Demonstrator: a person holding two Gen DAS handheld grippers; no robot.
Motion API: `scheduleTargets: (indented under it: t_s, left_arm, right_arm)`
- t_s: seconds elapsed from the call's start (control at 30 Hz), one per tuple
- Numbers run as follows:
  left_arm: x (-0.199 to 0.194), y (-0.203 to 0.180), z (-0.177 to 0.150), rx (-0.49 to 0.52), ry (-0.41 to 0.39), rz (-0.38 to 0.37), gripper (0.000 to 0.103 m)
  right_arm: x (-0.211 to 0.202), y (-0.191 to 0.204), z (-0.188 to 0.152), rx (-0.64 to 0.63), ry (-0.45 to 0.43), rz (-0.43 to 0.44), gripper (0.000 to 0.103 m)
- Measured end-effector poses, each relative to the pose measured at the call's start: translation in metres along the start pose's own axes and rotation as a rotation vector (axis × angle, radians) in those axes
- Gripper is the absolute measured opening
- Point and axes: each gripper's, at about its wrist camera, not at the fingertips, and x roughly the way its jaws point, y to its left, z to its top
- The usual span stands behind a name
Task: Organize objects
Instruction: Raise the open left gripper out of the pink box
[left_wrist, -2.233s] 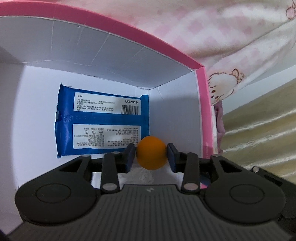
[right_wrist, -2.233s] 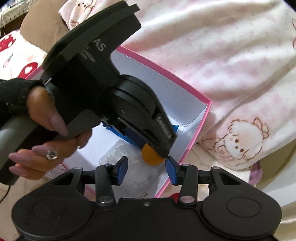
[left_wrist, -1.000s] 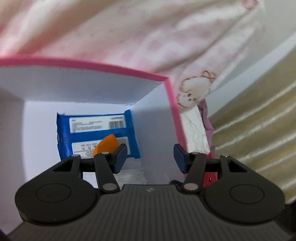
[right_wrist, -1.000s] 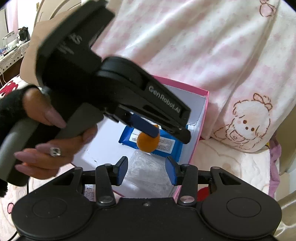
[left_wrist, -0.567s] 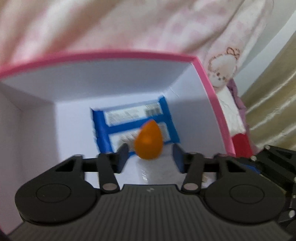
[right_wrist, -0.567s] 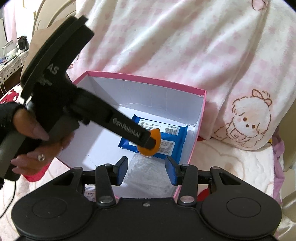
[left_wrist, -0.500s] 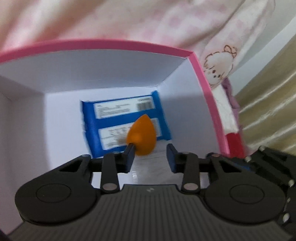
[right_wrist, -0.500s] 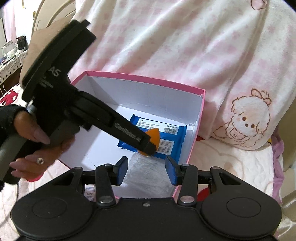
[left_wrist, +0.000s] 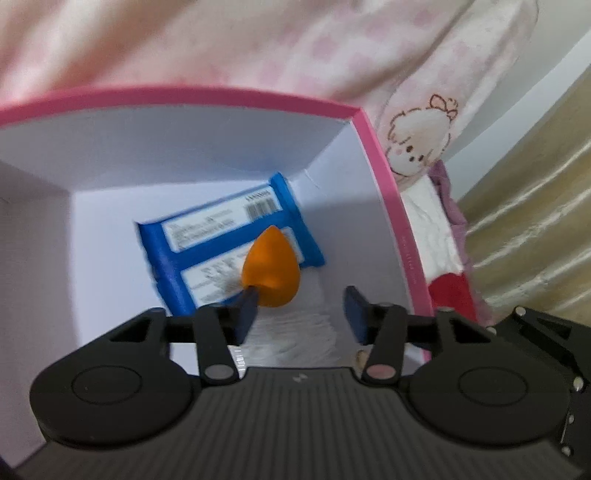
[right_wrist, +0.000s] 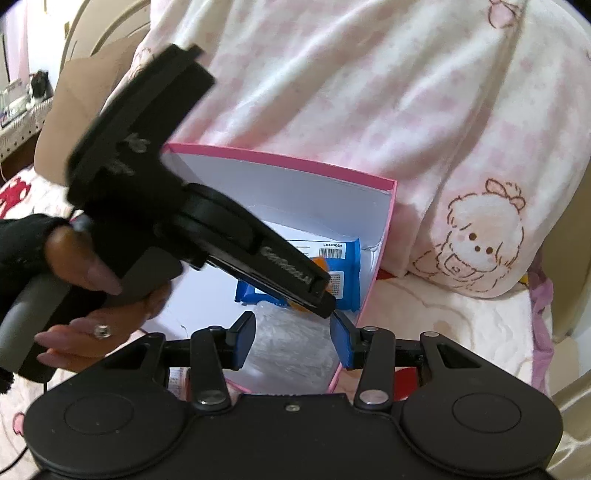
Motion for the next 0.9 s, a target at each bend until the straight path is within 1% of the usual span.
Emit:
scheduleTargets:
  t_s: [0.07,0.13,0.23,0.3,0.37,0.43,0.57,0.63,0.7,0.77,0.9]
  left_arm:
    - [-0.01,-0.003,0.0,0.017,0.001,0.034,0.059]
    - [-0.022,-0.004,-0.001,0.013,0.014,0.058,0.061]
    - [-0.053,-0.006,-0.004,0.017,0.01,0.125,0.068]
    - [-0.073,-0.008,-0.006,0.031,0.001,0.152,0.072]
    - [-0.096,-0.013,-0.011,0.05,-0.022,0.167,0.075]
    - [-0.12,-0.016,-0.017,0.063,-0.039,0.174,0.076]
    - [-0.17,-0.024,-0.035,0.102,-0.056,0.203,0.078]
    - [-0.192,-0.029,-0.045,0.127,-0.059,0.217,0.079]
    - [-0.213,-0.033,-0.058,0.152,-0.063,0.227,0.08]
    - [-0.233,-0.035,-0.072,0.167,-0.061,0.232,0.082]
    - [-0.262,-0.038,-0.097,0.189,-0.072,0.232,0.086]
  right_arm:
    - [-0.003,-0.001,0.0,0.01,-0.006,0.012,0.049]
    - [-0.007,0.0,0.001,0.017,-0.01,0.022,0.05]
    - [-0.02,0.003,0.006,0.031,-0.015,0.038,0.052]
    - [-0.032,0.006,0.01,0.035,-0.019,0.049,0.055]
    - [-0.049,0.011,0.015,0.03,-0.03,0.058,0.059]
    - [-0.065,0.016,0.018,0.02,-0.038,0.065,0.064]
    - [-0.102,0.037,0.022,-0.059,-0.044,0.055,0.065]
    - [-0.121,0.049,0.019,-0.1,-0.065,0.04,0.065]
    - [-0.138,0.058,0.015,-0.111,-0.083,0.049,0.066]
    - [-0.158,0.069,0.009,-0.116,-0.106,0.07,0.075]
    - [-0.187,0.086,-0.002,-0.137,-0.119,0.103,0.086]
